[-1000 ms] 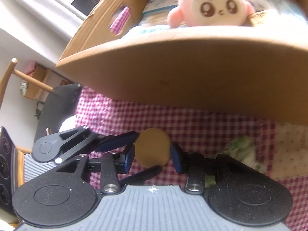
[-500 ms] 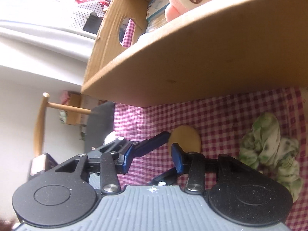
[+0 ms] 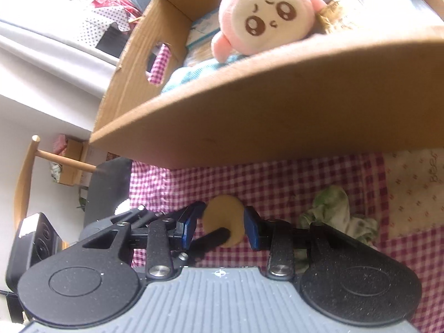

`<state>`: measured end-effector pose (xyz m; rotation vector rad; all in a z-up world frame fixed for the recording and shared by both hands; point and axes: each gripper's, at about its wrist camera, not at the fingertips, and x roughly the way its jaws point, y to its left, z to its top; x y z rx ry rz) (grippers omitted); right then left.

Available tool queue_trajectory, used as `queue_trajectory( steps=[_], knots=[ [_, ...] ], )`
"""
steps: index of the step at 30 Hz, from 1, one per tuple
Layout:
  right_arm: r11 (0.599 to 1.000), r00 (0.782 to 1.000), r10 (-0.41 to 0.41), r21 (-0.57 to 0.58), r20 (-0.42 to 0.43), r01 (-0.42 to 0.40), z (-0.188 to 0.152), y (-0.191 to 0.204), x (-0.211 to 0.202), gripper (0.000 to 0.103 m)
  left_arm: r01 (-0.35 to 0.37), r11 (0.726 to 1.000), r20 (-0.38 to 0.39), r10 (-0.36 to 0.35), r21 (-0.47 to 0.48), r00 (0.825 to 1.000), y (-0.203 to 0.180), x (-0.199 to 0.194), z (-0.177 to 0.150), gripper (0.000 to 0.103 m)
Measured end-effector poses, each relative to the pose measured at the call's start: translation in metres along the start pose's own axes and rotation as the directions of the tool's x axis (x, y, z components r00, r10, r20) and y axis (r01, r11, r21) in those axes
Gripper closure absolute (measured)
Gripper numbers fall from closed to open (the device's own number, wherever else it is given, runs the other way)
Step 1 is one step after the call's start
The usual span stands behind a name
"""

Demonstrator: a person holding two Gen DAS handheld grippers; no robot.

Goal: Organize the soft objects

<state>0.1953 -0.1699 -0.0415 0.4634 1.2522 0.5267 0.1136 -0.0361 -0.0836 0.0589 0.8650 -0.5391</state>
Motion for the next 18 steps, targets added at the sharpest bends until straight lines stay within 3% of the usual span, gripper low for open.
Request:
queue_trajectory(
  steps=[5,8,12,18],
  knots=[
    [0.999,0.999,-0.01,0.037,-0.041,0.012,-0.001,-0.007,0.006,0.06,0.014,0.999,-0.024,-0.015,-0.044,1.0,0.012,-0.001,0.005,0.064],
    [0.997,0.999,-0.002,0.072,-0.053,0.006,-0.001,-0.013,0.01,0.058,0.044,0.995,-0.049,-0.048,-0.093,0.998,0.02,0.002,0.008,0.055],
    [0.996,0.998,0.041,0.086,-0.054,-0.037,0.002,-0.014,0.015,0.056,0.067,0.992,-0.056,-0.073,-0.103,0.996,0.024,0.003,0.008,0.045],
    [0.978,0.989,0.143,0.157,-0.035,-0.136,0.007,-0.022,0.024,0.049,0.057,0.996,-0.06,-0.062,-0.074,0.996,0.013,0.004,0.008,0.044]
  ],
)
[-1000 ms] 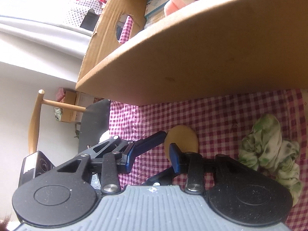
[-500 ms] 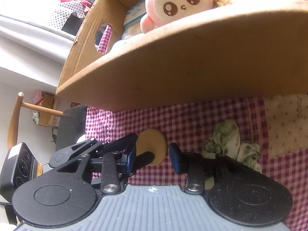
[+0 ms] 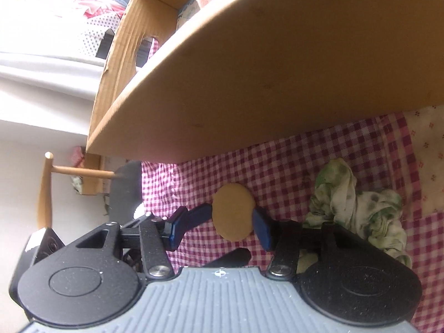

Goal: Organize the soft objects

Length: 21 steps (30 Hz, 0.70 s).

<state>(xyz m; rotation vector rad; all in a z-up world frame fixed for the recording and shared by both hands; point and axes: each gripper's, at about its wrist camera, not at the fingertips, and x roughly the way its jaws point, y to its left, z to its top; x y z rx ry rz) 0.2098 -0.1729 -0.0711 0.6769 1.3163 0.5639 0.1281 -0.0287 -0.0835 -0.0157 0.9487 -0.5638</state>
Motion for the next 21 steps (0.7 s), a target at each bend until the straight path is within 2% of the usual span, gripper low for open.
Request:
queue_trajectory(
  steps=[3,10,18,21],
  knots=[
    [0.997,0.998,0.065,0.038,0.017,-0.066,0.001,-0.006,-0.003,0.049,-0.004,1.0,0.002,0.004,0.002,1.0,-0.001,-0.001,0.0,0.044],
    [0.988,0.989,0.145,0.052,0.04,-0.147,0.0,-0.011,-0.005,0.054,-0.003,1.0,0.008,0.003,-0.006,1.0,-0.007,-0.003,-0.005,0.045],
    [0.99,0.989,0.139,0.018,0.051,-0.14,0.001,-0.008,0.001,0.06,0.023,0.999,0.024,-0.023,-0.024,0.999,0.0,-0.008,-0.01,0.045],
    [0.993,0.992,0.117,-0.005,0.049,-0.117,0.001,-0.002,0.007,0.068,0.036,0.999,0.03,-0.035,-0.029,0.999,0.004,-0.009,-0.011,0.045]
  ],
)
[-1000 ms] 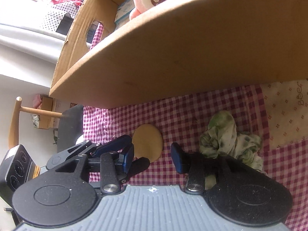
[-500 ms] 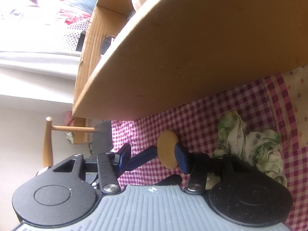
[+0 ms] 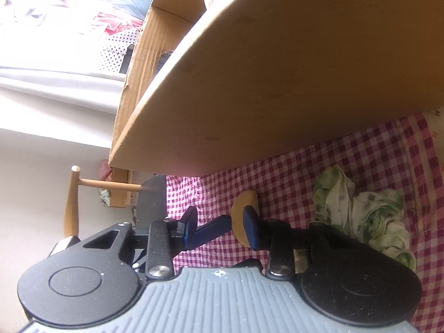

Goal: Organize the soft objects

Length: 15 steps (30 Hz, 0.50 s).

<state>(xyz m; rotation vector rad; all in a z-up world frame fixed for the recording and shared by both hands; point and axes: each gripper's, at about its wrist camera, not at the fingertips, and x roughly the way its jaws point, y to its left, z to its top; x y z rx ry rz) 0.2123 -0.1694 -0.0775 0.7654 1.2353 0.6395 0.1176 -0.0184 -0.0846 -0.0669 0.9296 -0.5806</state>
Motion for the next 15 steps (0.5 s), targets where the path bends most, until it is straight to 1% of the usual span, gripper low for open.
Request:
queue_trajectory(
  steps=[1,3,4,5,7,10,15],
  knots=[
    [1.0,1.0,-0.002,-0.002,-0.011,0.002,0.0,0.0,0.003,0.074,0.004,1.0,0.002,-0.004,-0.002,1.0,0.002,-0.001,0.0,0.045],
    [0.999,0.999,-0.037,-0.025,-0.026,0.036,-0.003,0.004,0.012,0.076,0.009,1.0,0.004,-0.009,-0.003,1.0,0.003,-0.002,-0.001,0.045],
    [0.998,0.998,-0.054,-0.046,-0.027,0.052,-0.004,0.007,0.015,0.08,0.011,1.0,0.005,-0.011,-0.001,1.0,0.004,-0.003,-0.002,0.045],
    [0.995,0.997,-0.075,-0.072,-0.024,0.073,-0.005,0.011,0.018,0.081,0.011,1.0,0.007,-0.011,0.0,1.0,0.004,-0.003,-0.002,0.045],
    [0.988,0.995,-0.101,-0.117,-0.017,0.099,-0.008,0.019,0.017,0.081,0.012,1.0,0.009,-0.012,0.001,1.0,0.006,-0.003,-0.003,0.046],
    [0.98,0.991,-0.132,-0.149,-0.008,0.129,-0.009,0.026,0.014,0.081,0.013,1.0,0.011,-0.013,-0.001,1.0,0.005,-0.004,-0.004,0.046],
    [0.96,0.978,-0.205,-0.188,0.046,0.21,-0.009,0.03,0.0,0.08,0.003,1.0,0.007,-0.003,-0.007,1.0,0.005,-0.005,-0.003,0.048]
  ],
)
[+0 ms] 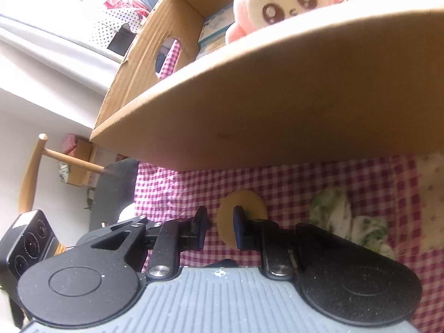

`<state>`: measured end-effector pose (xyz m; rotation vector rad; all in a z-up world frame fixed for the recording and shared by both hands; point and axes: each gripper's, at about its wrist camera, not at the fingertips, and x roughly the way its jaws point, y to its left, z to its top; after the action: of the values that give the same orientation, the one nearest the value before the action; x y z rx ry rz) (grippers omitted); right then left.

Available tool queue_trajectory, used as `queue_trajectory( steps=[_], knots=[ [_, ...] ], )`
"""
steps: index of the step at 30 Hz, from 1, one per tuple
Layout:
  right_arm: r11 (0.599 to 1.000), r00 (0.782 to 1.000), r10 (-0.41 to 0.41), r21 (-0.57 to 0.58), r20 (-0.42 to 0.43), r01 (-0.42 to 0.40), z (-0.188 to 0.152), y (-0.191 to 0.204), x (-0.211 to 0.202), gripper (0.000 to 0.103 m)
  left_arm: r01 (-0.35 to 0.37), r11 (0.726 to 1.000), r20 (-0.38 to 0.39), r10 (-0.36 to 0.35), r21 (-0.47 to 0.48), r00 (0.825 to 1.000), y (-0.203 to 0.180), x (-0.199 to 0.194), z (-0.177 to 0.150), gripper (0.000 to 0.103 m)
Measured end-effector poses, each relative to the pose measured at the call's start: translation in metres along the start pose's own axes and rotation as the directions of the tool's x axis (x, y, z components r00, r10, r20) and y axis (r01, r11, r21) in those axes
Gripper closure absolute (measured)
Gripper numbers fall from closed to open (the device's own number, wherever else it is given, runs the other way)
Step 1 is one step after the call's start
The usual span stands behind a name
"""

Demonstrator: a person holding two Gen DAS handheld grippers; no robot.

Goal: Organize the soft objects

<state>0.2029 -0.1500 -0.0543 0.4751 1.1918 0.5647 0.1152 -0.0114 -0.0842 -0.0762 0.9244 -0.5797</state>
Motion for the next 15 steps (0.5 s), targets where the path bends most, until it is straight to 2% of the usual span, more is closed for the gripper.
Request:
queue_trajectory(
  steps=[8,15],
  knots=[
    [0.998,0.997,-0.061,-0.005,0.047,0.061,-0.001,-0.015,-0.014,0.08,0.036,0.994,-0.02,-0.038,-0.102,0.999,0.009,0.002,0.011,0.039],
    [0.998,0.998,-0.047,-0.033,0.043,0.049,-0.007,-0.018,-0.01,0.081,0.089,0.974,-0.028,-0.097,-0.206,0.995,0.019,0.007,0.02,0.032]
  ],
)
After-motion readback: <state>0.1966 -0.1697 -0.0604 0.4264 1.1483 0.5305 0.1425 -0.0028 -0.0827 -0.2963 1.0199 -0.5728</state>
